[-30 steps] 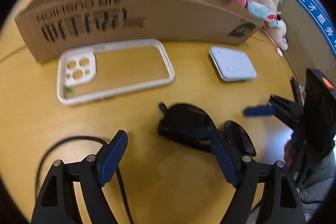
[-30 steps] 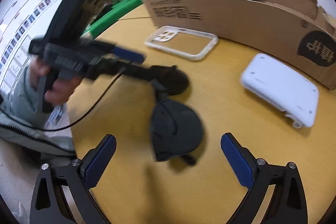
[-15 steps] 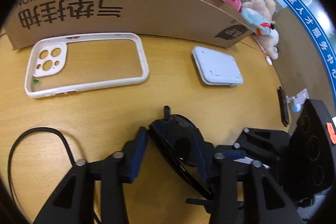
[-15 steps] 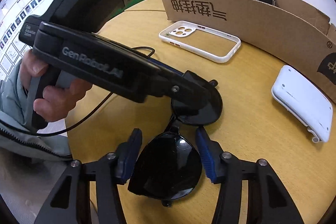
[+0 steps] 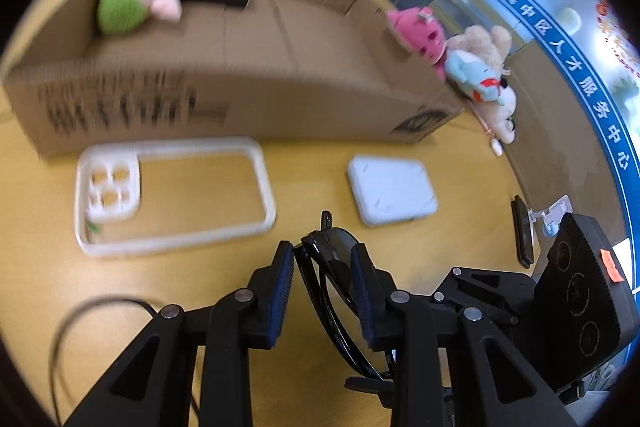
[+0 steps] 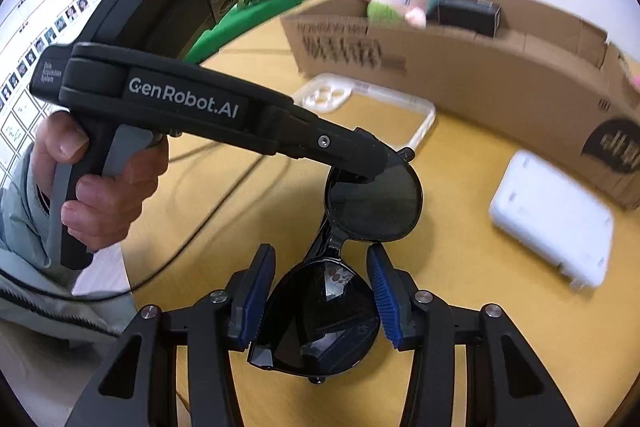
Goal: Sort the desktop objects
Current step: 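Close the right gripper on the sunglasses lens while the left grips the temple, then carry the sunglasses with both grippers into the cardboard box and lower them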
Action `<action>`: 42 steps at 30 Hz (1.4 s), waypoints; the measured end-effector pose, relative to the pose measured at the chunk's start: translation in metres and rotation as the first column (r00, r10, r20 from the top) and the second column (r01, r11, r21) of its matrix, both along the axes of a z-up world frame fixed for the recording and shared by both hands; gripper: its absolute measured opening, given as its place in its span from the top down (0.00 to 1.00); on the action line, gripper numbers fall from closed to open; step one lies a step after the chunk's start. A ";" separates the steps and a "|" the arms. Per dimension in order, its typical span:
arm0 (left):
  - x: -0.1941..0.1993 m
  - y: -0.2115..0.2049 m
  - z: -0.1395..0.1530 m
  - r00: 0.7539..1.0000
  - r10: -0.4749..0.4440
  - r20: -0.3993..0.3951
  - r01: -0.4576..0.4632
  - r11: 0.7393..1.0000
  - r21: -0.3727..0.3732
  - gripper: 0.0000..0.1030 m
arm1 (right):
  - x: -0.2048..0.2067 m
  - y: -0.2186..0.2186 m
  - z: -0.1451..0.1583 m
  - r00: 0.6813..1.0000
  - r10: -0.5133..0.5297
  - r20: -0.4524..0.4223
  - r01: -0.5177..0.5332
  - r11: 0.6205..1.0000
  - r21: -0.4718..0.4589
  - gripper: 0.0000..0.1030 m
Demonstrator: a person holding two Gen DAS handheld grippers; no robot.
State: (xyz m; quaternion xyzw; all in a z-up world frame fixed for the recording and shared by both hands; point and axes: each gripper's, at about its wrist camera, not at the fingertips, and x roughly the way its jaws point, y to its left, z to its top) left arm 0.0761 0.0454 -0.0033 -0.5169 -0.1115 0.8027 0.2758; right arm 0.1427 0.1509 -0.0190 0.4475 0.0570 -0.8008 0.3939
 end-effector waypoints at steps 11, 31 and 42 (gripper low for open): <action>-0.066 0.026 0.093 0.965 -0.054 -0.257 0.041 0.998 -0.053 0.73 | -0.054 0.009 0.081 0.980 -0.060 -0.190 0.055 0.998 -0.033 0.56; -0.322 0.037 0.146 0.961 -0.019 -0.277 0.007 0.999 -0.046 0.73 | -0.321 0.003 0.165 0.973 -0.020 -0.230 0.012 0.999 -0.037 0.56; -0.406 0.076 0.015 1.000 -0.027 0.007 0.027 0.995 -0.094 0.77 | -0.429 -0.009 0.041 0.996 -0.028 0.085 0.033 0.998 -0.057 0.62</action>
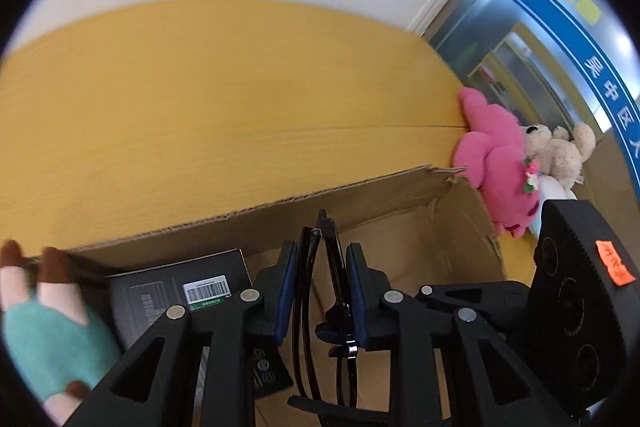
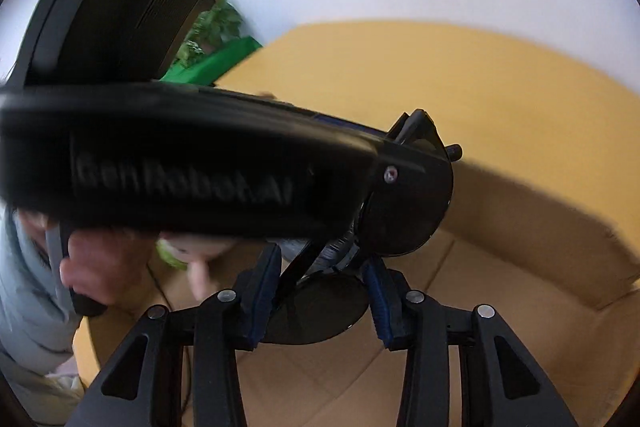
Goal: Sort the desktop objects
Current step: 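Carry the sunglasses with both grippers into the cardboard box and lower them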
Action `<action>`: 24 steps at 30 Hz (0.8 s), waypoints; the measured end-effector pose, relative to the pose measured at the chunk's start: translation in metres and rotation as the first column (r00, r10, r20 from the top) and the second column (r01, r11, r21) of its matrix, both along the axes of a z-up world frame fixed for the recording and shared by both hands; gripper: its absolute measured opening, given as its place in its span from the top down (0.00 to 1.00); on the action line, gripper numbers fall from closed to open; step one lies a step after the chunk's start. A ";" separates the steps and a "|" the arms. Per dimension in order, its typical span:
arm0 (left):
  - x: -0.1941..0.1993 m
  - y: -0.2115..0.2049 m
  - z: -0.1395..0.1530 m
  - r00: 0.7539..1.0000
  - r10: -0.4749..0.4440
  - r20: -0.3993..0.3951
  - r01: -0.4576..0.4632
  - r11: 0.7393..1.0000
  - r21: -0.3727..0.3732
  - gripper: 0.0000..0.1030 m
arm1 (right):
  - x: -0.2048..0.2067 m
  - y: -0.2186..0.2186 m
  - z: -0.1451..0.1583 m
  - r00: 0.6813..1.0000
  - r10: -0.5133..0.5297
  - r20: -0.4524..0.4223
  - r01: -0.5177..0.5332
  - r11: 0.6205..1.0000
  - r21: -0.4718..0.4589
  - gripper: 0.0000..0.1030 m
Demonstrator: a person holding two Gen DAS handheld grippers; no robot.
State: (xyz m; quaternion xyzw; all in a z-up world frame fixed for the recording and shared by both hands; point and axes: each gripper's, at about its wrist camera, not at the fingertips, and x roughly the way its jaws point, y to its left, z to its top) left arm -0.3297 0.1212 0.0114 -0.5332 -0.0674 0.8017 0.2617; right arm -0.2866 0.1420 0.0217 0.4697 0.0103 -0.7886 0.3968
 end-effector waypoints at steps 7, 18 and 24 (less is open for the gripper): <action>-0.011 0.011 -0.023 0.999 -0.004 0.048 0.003 1.000 0.004 0.77 | -0.020 0.013 -0.031 0.995 -0.073 0.072 0.069 0.996 0.049 0.67; -0.010 0.008 -0.016 0.997 0.059 0.059 -0.056 0.997 -0.055 0.73 | -0.024 0.008 -0.041 0.987 -0.109 0.122 0.104 0.993 0.048 0.67; 0.010 -0.005 0.018 0.995 0.098 -0.028 -0.100 0.993 -0.067 0.73 | -0.020 0.006 -0.046 0.979 -0.122 0.166 0.114 0.992 0.053 0.63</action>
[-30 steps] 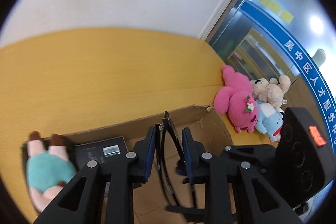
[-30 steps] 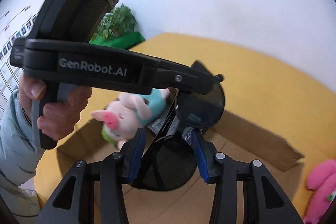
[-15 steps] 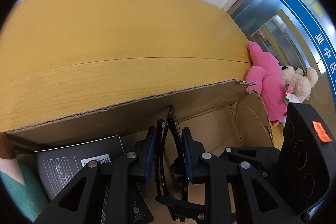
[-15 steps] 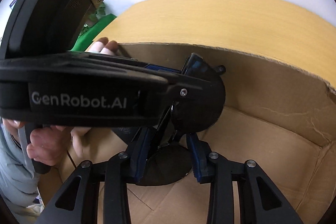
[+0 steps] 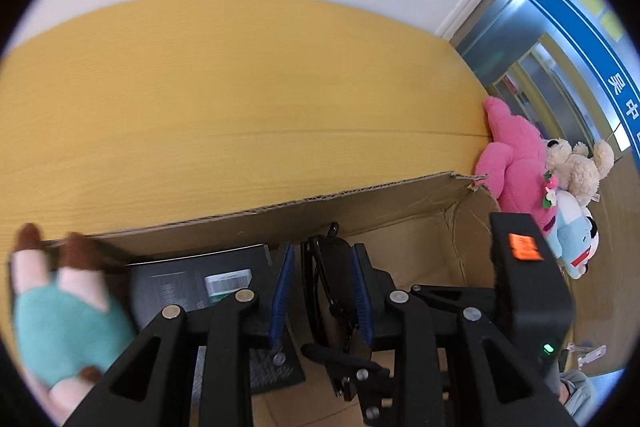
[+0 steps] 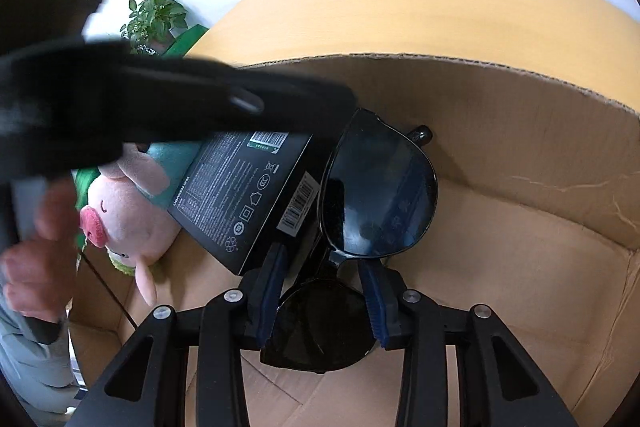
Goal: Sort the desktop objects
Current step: 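Carry the sunglasses with both grippers into the cardboard box and lower them, then open both grippers to release the sunglasses beside the black box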
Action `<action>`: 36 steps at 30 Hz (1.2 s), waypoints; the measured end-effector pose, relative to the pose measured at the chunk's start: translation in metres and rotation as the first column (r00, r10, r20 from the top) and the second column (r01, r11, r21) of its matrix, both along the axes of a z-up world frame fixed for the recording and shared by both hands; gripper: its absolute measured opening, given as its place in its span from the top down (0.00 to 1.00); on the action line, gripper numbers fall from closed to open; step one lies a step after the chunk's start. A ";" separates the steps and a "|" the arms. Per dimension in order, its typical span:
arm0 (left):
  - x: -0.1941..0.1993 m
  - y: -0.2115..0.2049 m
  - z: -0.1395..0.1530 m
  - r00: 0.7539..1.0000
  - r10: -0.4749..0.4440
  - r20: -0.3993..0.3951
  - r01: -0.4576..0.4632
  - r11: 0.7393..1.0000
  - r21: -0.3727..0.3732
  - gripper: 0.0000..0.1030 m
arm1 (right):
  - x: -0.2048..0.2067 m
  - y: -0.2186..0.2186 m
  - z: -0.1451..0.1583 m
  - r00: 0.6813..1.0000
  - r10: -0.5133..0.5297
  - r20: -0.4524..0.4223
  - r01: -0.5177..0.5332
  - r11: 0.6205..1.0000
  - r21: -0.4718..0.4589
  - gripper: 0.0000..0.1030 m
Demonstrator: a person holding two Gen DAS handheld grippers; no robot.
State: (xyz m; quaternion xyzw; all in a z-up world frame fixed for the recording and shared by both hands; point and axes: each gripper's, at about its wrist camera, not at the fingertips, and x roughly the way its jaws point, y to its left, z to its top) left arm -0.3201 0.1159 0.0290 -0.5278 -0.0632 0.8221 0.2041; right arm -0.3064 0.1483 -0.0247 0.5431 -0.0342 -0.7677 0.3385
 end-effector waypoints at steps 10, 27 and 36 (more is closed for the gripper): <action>0.078 -0.019 0.063 0.974 0.049 -0.223 -0.062 0.997 -0.050 0.68 | 0.030 -0.004 0.039 0.997 -0.017 -0.081 0.021 0.999 0.040 0.26; 0.256 -0.061 0.109 0.825 0.145 -0.546 -0.237 0.966 -0.102 0.23 | 0.107 -0.013 0.092 0.931 -0.015 -0.365 0.095 0.975 0.201 0.12; 0.250 -0.099 0.062 0.881 0.181 -0.438 -0.252 0.962 -0.108 0.23 | 0.036 -0.032 0.019 0.984 -0.046 -0.172 0.089 0.964 0.251 0.53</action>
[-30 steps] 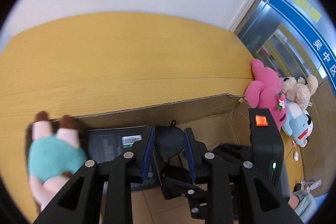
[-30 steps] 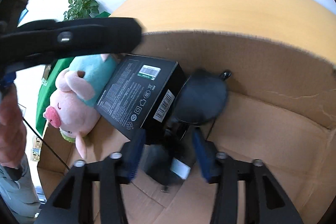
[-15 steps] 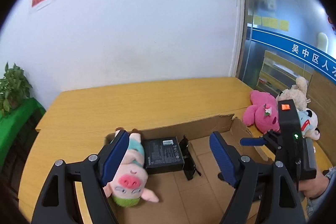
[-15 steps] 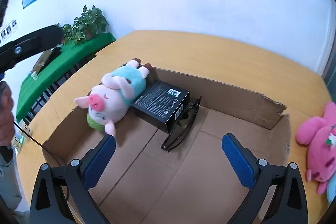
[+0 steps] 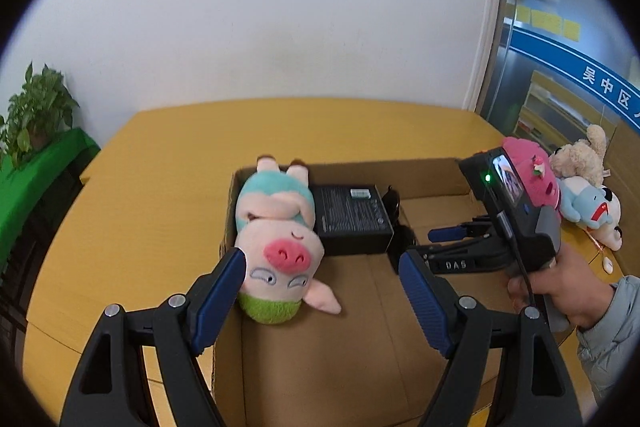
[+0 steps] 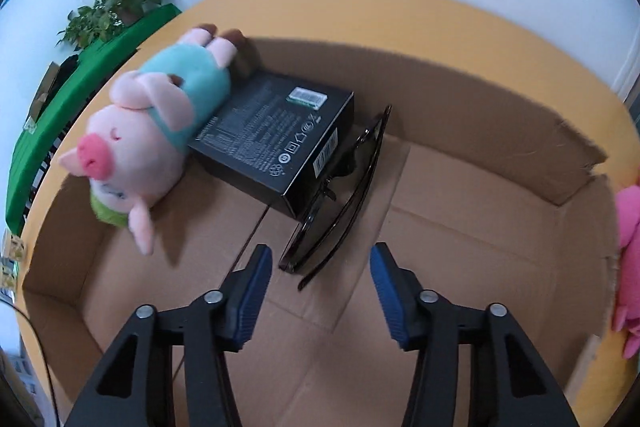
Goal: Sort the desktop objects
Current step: 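Open both grippers to release the sunglasses beside the black box, then grip the sunglasses with the right gripper and set them against the black box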
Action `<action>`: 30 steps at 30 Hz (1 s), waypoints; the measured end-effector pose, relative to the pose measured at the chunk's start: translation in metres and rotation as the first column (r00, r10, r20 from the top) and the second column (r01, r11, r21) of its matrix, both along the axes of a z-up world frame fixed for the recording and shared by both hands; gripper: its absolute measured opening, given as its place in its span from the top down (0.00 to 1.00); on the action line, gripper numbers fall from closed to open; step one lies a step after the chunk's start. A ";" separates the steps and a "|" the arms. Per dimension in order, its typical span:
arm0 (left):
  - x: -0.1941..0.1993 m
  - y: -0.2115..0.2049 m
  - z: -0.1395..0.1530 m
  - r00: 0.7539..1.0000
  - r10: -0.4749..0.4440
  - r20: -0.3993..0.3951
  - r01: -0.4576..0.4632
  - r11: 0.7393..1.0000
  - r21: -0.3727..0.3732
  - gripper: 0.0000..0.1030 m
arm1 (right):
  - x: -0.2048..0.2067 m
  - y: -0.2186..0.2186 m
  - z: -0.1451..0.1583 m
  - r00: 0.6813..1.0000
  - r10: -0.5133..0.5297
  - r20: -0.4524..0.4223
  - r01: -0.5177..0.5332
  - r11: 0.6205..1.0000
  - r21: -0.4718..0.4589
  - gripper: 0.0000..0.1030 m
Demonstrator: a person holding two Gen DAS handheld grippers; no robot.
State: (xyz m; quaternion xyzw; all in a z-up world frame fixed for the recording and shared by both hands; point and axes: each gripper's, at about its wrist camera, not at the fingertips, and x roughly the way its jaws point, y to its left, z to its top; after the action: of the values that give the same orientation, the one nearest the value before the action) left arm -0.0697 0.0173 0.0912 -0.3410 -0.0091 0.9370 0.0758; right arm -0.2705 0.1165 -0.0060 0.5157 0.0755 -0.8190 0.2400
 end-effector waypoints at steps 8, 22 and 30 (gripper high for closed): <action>-0.014 -0.008 -0.030 0.998 -0.020 0.063 0.019 0.999 0.026 0.23 | -0.010 0.004 -0.026 0.996 -0.017 0.093 0.026 0.995 -0.098 0.77; -0.022 -0.011 -0.039 0.996 -0.032 0.079 0.029 0.999 0.032 0.23 | -0.010 0.078 -0.052 0.946 -0.140 0.294 0.256 0.878 -0.405 0.87; -0.017 -0.005 -0.037 0.996 -0.042 0.079 0.040 0.999 0.022 0.23 | 0.009 0.067 -0.017 0.981 -0.150 0.127 0.181 0.941 -0.286 0.72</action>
State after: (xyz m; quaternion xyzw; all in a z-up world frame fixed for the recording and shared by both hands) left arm -0.0863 0.0125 0.0541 -0.3775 -0.0148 0.9207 0.0981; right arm -0.2617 0.1839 -0.0228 0.5202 -0.1043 -0.8104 0.2485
